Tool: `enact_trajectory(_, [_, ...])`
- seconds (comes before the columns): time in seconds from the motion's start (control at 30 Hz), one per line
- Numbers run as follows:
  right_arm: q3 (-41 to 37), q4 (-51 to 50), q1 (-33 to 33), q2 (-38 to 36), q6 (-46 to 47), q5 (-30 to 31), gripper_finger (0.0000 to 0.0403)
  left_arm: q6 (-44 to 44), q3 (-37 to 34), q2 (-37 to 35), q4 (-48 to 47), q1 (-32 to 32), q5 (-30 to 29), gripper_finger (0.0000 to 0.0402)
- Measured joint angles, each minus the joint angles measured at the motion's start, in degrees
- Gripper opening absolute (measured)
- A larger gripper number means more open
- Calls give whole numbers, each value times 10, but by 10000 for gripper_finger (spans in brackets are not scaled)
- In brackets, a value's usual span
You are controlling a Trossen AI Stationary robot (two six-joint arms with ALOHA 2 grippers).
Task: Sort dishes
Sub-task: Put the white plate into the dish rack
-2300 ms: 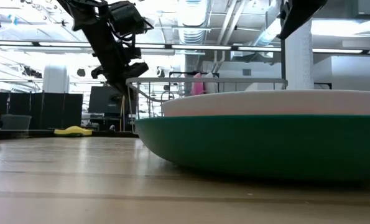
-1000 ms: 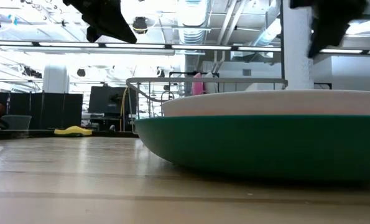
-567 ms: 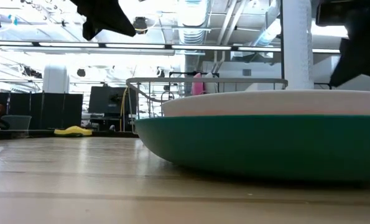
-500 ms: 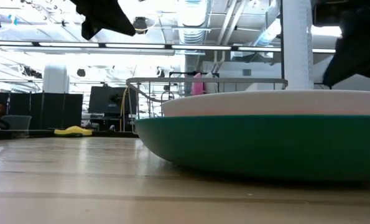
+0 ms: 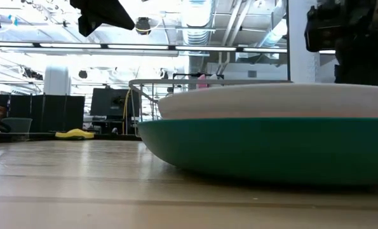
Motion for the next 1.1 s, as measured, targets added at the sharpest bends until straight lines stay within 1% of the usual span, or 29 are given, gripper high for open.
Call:
enact_trajectory(0.17, [18,-2,4,21,-3,0,53,-12,0,0,0,-7,-16,0])
enact_trajectory(0.5, [19,2,10,20,1,0,53,-22,0,0,0,-24,-21,0])
enact_trajectory(0.6, [19,1,10,20,7,-1,62,-22,0,0,0,-24,-23,0])
enact_trajectory(0.73, [19,-2,10,20,11,-2,94,-28,0,12,0,-24,-24,0])
enact_trajectory(1.0, [19,-12,-3,20,7,-2,179,-18,0,46,5,-19,-18,0])
enact_trajectory(1.1, [17,-14,-11,20,2,0,199,-18,0,45,8,-14,-18,0])
